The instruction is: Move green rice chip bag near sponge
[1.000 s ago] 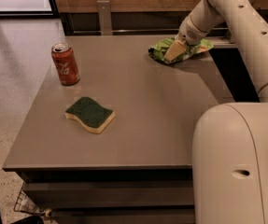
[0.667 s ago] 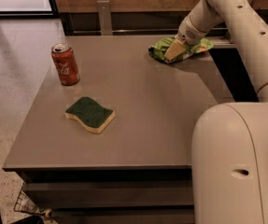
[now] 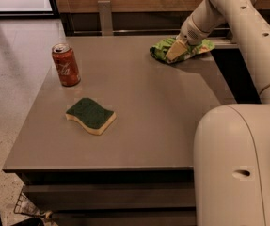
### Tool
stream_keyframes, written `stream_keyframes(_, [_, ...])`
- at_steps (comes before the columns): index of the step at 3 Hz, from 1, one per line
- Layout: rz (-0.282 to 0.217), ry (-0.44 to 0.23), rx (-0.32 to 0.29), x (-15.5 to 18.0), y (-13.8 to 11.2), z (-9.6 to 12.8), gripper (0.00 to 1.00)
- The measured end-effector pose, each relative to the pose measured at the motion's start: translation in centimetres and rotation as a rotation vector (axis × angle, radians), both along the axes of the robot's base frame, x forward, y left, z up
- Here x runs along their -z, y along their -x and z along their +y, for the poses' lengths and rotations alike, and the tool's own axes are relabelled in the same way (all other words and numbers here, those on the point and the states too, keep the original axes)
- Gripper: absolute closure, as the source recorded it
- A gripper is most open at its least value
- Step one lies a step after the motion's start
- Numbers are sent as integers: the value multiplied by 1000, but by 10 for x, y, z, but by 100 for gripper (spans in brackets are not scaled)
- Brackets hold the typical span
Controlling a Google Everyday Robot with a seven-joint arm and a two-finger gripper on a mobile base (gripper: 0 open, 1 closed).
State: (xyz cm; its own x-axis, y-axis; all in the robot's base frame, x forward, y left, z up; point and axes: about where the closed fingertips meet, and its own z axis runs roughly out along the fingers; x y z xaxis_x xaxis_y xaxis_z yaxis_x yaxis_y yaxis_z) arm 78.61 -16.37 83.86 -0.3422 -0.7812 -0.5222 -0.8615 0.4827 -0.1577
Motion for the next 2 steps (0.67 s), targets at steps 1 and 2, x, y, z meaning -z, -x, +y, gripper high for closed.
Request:
stream_keyframes(1, [-5, -1, 12, -3, 1, -6, 100])
stream_keyframes(2, [-57, 30, 60, -44, 17, -36, 100])
